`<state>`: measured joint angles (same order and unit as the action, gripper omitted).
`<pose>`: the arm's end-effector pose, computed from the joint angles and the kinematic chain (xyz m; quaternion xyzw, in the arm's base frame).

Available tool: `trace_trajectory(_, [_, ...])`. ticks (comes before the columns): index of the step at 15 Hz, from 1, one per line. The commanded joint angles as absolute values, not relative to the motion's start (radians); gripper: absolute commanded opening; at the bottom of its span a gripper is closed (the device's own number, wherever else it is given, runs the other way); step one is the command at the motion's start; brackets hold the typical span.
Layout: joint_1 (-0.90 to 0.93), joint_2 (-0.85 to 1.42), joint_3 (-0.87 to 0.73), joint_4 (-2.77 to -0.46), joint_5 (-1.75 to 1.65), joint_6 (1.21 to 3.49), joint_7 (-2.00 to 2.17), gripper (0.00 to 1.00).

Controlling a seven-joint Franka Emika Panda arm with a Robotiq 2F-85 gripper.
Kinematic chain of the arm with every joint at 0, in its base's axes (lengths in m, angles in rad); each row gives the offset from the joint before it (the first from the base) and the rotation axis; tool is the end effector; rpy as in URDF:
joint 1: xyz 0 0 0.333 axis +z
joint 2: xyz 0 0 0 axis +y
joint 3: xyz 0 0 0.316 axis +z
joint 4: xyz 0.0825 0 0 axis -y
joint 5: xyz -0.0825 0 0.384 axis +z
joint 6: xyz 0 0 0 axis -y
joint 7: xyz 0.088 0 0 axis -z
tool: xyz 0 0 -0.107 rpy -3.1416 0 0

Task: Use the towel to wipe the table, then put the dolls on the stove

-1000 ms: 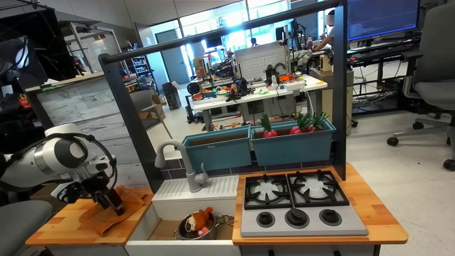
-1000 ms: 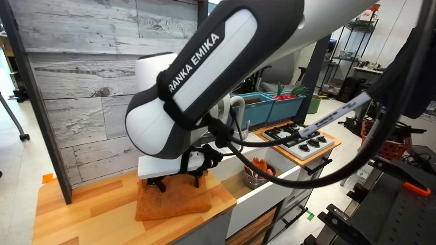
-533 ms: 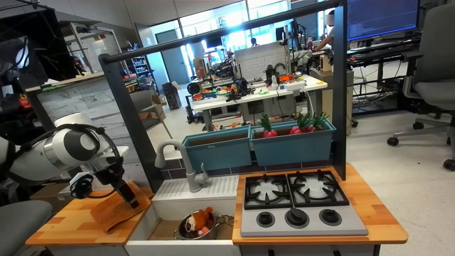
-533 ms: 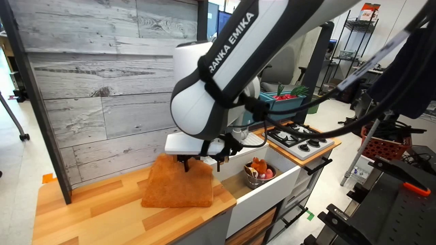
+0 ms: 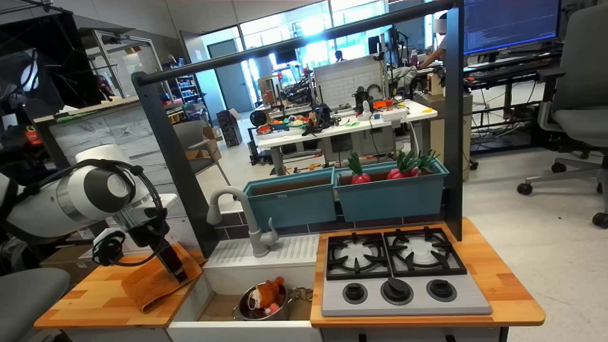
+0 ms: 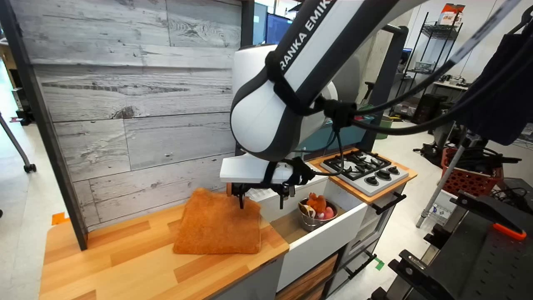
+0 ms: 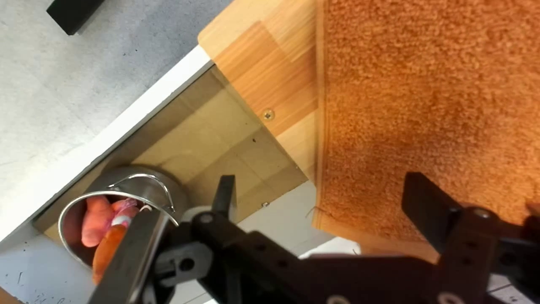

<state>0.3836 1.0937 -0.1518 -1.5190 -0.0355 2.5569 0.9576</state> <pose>0.6479 0.1644 0.0092 0.9496 -0.3028 0.0242 0.0774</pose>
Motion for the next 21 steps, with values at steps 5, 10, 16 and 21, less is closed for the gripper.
trace_trajectory(5, [0.446,0.964,-0.196,-1.674,-0.134,2.589,0.914,1.0])
trace_trajectory(10, [0.422,0.756,-0.186,-1.898,-0.237,2.73,0.721,1.0])
trace_trajectory(16, [0.377,0.686,-0.168,-1.951,-0.19,2.731,0.623,1.0])
trace_trajectory(21, [0.366,0.705,-0.2,-1.94,-0.191,2.701,0.631,1.0])
